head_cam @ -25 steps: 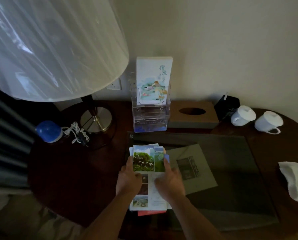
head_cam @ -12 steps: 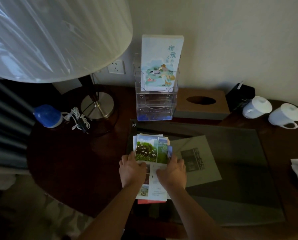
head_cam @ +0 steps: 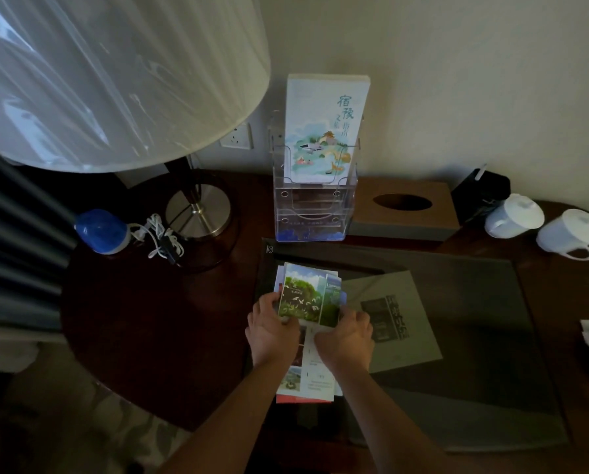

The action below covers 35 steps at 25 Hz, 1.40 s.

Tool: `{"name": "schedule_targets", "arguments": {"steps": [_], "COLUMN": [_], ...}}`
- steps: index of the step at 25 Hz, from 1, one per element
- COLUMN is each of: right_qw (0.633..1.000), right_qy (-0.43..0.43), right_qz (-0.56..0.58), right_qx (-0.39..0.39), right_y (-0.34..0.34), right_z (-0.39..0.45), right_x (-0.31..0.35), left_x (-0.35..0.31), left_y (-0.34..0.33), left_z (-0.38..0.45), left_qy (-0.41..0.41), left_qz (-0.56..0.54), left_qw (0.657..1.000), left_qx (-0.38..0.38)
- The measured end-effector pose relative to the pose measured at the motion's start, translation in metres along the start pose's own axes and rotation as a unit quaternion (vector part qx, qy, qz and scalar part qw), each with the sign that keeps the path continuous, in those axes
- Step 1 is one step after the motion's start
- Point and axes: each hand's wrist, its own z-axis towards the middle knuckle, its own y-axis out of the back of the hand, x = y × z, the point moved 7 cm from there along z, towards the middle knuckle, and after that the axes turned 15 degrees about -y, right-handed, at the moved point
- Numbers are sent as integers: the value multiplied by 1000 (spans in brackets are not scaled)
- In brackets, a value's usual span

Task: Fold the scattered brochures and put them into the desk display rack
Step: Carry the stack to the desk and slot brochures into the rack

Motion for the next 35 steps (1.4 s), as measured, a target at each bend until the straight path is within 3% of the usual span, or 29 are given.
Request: {"name": "schedule_targets", "arguments": {"steps": [2,4,7,10,17,19,20,23,29,35], "right_qw": [1000,997,995,993,988,985,984,982,977,938], "right_qy": [-15,-28,-27,-36,-62,-71,-74,-72,-36,71], "right_qz": [16,54,81,94,119,129,131,144,207,338], "right_qx": [16,43,51,53,81,93,95,98,31,21], "right_y": [0,-2,-4,-5,-10,-11,-11,-11,17,72], "right_z": [2,4,6,9,16,18,17,14,1,-9], "right_x": [-1,-3,-8,-13,-18,-18,-19,-22,-20,47], "left_x": [0,-2,-7,-11,-8,0,2,-4,-28,-67], "left_y": [-6,-11,-18,-26,-31,-30,-30,-30,-29,18], "left_z": [2,4,5,-2,1,5,7,10,-1,40], "left_qy": [49,73,-26,-61,90,152,156,106,64,-51], "left_qz": [-73,-73,112,108,-88,-137,-101,28,-198,-314], "left_qw": [996,994,987,987,992,978,981,986,971,948], "left_qx": [7,40,109,105,11,25,62,126,118,-1]}}
